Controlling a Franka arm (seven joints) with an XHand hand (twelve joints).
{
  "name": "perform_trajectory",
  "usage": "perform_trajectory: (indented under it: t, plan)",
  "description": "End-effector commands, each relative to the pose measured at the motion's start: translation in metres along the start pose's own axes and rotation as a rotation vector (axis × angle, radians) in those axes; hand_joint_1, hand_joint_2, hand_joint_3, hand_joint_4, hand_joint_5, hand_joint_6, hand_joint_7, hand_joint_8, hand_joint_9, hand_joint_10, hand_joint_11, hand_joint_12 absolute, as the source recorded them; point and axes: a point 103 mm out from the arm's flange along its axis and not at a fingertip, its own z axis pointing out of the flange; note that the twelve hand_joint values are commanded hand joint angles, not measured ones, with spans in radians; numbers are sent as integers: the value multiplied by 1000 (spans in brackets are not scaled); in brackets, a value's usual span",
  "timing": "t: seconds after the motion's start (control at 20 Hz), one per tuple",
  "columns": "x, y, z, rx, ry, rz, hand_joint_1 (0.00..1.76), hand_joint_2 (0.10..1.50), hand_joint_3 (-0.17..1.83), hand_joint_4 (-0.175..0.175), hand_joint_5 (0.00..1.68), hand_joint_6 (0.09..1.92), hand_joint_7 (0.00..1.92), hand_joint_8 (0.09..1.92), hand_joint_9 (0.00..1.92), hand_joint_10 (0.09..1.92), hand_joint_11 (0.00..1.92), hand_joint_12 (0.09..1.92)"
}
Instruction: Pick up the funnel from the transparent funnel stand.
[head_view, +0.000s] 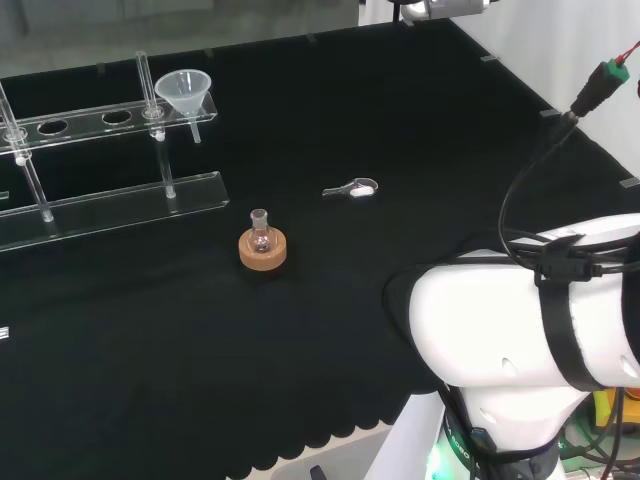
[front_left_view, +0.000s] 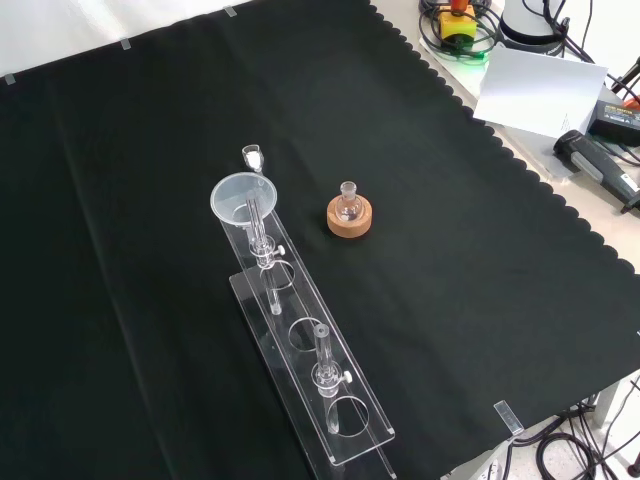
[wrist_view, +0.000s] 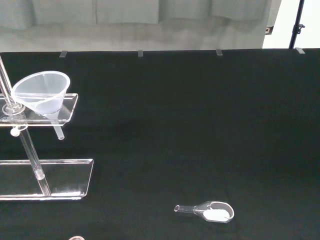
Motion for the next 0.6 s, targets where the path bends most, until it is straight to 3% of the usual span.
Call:
perform_trajectory:
  t: [0.05, 0.1, 0.2, 0.6]
  plan:
    - [3, 2, 1, -3, -12, -7, 369, 517, 242, 46, 96, 87, 131, 87, 121, 87, 0, 665]
    - [5, 4, 1, 0, -8, -13, 332, 524, 179, 46, 48, 87, 66, 87, 61, 87, 0, 482]
    - [10, 7, 2, 8, -4, -22, 290, 538, 100, 45, 10, 87, 14, 87, 13, 87, 0, 296]
    - [33, 23, 11, 44, 18, -44, 257, 548, 49, 40, 0, 87, 0, 87, 0, 87, 0, 148]
